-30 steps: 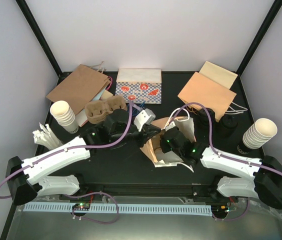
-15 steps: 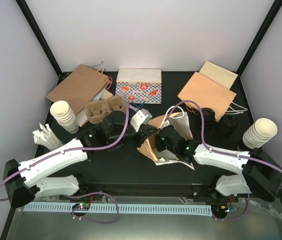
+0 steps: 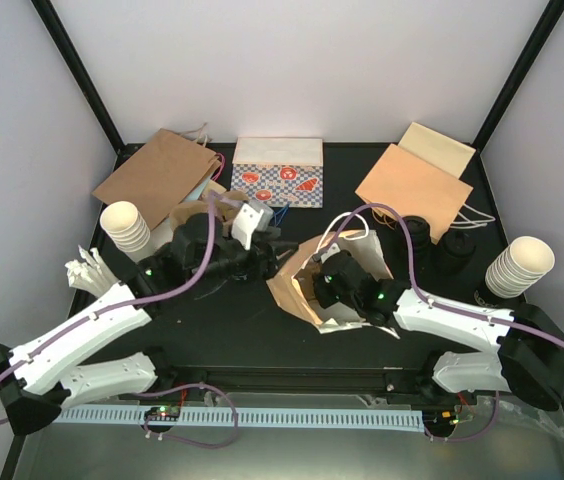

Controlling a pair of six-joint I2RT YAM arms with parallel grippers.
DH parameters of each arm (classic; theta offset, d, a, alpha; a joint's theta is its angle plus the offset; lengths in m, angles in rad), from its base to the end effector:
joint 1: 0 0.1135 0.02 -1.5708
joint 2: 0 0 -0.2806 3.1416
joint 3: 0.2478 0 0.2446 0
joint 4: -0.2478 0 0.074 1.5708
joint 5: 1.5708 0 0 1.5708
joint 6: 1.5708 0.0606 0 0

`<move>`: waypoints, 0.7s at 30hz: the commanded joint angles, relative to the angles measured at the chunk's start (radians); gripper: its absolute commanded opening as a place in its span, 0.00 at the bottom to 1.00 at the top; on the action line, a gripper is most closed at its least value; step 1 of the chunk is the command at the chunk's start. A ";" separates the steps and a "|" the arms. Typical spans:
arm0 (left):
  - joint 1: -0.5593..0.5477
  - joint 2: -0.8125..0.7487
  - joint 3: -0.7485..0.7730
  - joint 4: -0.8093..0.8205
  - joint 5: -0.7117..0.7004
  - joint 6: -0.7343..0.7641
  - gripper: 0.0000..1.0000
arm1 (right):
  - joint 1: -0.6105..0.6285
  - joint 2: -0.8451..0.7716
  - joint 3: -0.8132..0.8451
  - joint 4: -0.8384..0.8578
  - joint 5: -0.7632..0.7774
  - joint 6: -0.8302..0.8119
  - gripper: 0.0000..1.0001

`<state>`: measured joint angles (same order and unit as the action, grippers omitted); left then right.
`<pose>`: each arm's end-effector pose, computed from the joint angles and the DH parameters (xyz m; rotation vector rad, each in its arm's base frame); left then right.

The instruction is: Pack the takeout coffee

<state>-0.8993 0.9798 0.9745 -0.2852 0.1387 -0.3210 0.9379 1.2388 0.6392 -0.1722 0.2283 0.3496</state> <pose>0.1362 -0.1849 0.3669 0.6602 1.8615 -0.9540 0.1610 0.1963 0.2017 -0.5715 2.2781 0.3793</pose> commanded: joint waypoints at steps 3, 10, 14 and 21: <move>0.156 0.027 0.119 -0.227 -0.040 -0.082 0.67 | 0.037 0.006 -0.007 -0.055 -0.028 0.017 0.23; 0.192 0.076 0.091 -0.254 -0.019 -0.059 0.68 | 0.139 -0.033 -0.057 -0.031 0.043 0.096 0.22; 0.190 0.087 0.091 -0.223 0.123 -0.004 0.70 | 0.231 -0.042 -0.075 -0.014 0.140 0.153 0.22; 0.085 0.027 0.147 -0.311 0.181 0.132 0.69 | 0.277 0.005 -0.041 -0.004 0.193 0.181 0.22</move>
<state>-0.7471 1.0641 1.0611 -0.5308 0.2707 -0.2878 1.2026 1.2072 0.5903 -0.1623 0.3836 0.4858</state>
